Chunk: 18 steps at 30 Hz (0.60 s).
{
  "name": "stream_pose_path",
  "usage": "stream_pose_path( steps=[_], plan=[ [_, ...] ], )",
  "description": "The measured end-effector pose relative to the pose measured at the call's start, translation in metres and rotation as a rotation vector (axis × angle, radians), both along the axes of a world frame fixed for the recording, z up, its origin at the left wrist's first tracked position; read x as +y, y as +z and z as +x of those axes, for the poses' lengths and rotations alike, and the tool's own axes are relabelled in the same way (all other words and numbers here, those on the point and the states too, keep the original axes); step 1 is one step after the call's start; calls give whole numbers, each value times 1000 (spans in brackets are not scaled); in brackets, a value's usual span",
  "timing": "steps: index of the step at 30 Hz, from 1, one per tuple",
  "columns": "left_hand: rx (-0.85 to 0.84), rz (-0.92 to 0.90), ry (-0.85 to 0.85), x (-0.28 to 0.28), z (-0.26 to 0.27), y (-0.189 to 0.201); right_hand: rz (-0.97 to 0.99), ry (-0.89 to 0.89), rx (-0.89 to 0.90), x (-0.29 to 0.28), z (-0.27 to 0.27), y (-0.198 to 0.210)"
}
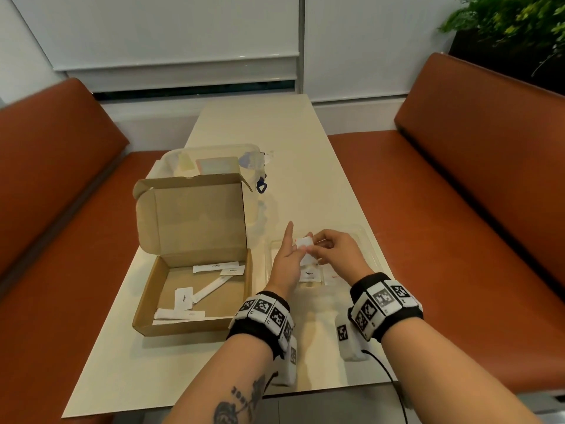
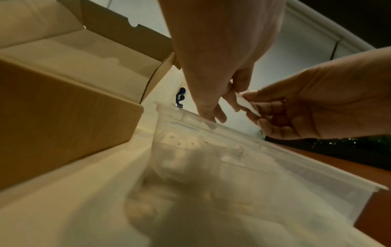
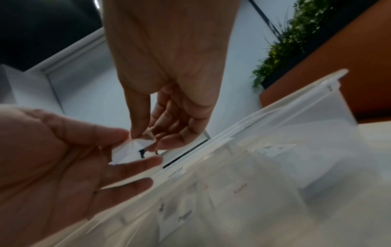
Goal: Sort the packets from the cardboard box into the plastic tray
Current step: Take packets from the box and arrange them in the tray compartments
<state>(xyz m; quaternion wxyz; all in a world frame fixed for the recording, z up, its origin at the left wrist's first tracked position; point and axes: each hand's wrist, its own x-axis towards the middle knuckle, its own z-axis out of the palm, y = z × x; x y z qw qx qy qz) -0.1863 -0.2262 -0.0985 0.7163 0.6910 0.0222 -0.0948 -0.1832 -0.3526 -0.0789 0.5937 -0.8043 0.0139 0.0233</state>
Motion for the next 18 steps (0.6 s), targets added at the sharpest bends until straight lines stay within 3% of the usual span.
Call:
stream_pose_path(
  steps=[3, 6, 9, 12, 18],
  plan=[
    [-41, 112, -24, 2, -6, 4, 30, -29, -4, -8, 1, 1],
    [-200, 536, 40, 11, -8, 2, -236, -31, -8, -25, 6, 0],
    [-150, 845, 67, 18, -9, 1, -536, 49, 63, -40, 8, -3],
    [-52, 884, 45, 19, -12, 0, -660, 101, 128, -40, 7, -11],
    [-42, 858, 22, 22, -11, -3, -728, 90, 82, -33, 4, -30]
  ],
)
